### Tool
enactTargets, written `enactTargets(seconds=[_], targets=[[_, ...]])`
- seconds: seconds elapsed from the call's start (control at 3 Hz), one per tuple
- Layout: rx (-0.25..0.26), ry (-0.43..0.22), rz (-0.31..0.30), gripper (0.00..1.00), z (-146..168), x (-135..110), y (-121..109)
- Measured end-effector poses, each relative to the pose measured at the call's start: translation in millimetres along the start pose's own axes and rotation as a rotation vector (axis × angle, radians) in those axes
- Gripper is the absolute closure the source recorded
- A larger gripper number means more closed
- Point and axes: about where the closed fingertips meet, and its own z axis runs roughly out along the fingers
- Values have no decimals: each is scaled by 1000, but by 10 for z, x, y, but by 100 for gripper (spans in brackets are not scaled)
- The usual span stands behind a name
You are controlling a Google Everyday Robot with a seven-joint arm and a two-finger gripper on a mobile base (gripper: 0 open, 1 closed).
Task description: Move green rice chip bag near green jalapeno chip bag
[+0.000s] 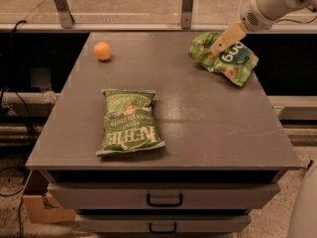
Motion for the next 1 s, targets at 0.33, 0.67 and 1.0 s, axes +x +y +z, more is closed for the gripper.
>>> enactTargets(seconds=[0.33,0.67,1.0], targets=[[-41,16,5,0,208,48,38],[-87,33,4,18,407,117,123],[-107,40,4,40,471,152,174]])
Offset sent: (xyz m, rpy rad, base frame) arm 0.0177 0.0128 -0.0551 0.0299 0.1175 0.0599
